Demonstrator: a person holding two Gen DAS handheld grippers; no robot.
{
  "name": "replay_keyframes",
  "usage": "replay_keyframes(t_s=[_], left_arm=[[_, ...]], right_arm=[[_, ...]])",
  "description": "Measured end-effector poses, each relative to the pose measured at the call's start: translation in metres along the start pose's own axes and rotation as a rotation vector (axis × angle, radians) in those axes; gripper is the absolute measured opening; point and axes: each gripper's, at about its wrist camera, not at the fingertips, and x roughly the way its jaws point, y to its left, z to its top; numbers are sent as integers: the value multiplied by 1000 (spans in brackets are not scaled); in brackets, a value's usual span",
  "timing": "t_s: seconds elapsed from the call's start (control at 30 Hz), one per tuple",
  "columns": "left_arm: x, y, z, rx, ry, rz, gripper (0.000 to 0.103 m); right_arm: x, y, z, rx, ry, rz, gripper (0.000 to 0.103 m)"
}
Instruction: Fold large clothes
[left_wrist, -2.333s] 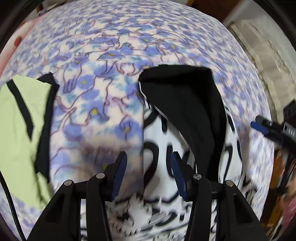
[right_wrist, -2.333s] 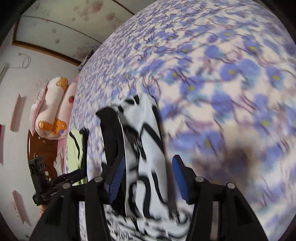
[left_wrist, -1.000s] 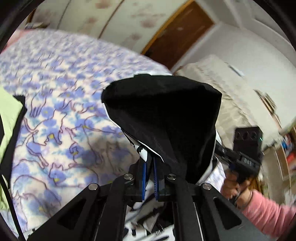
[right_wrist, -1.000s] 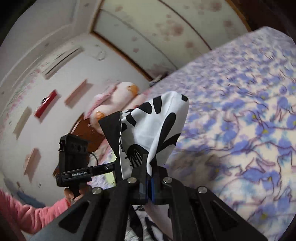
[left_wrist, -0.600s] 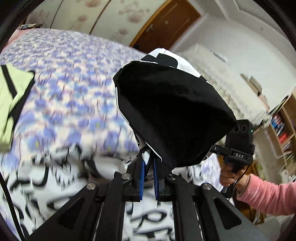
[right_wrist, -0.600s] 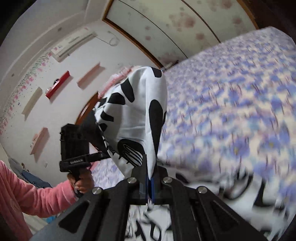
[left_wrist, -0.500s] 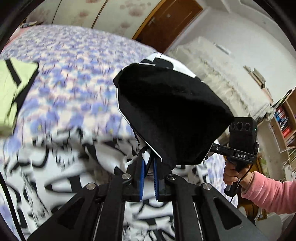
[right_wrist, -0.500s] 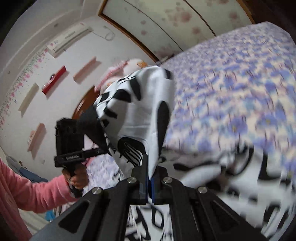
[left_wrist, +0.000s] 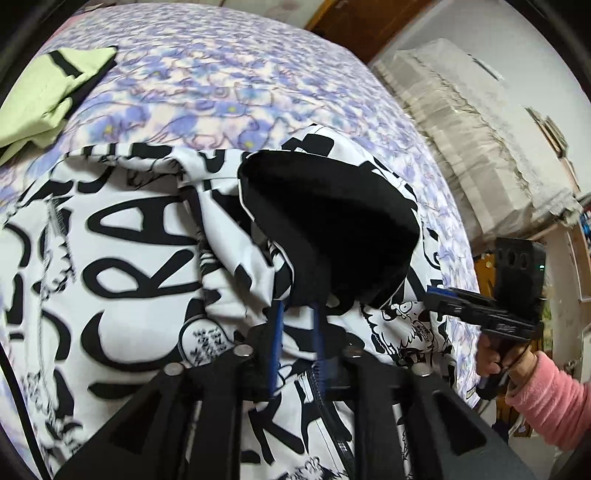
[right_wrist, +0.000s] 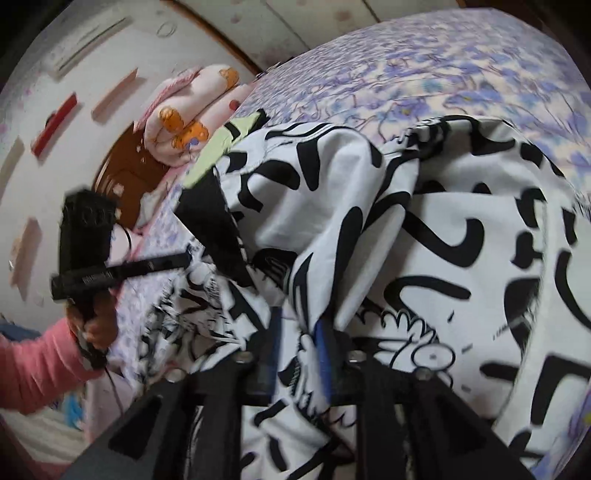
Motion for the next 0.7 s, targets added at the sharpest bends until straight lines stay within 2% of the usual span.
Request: replay_keyframes(t_s=[0.1, 0.23, 0.33, 0.47, 0.53, 0.6, 0.7], left_arm=[[-13, -2, 8, -69, 4, 20, 30], [-19, -3, 30, -183, 55, 48, 57], [-20, -6, 49, -225, 81, 40, 60], [-16, -5, 80, -292, 110, 37, 72], [-10, -2, 95, -319, 111, 28, 72], [-1, 3, 110, -349, 114, 37, 72], [16, 13, 125, -398, 157, 56, 72]], right_arm=[[-14, 4, 5, 53, 19, 0, 36], [-23, 15, 16, 116, 74, -35, 36], [-25, 16, 28, 233, 109, -32, 37], [-22, 18, 51, 435, 97, 73, 57], [-19, 19, 65, 495, 69, 97, 61], [-12, 16, 77, 574, 52, 90, 61], [10, 8, 95, 689, 90, 25, 61]])
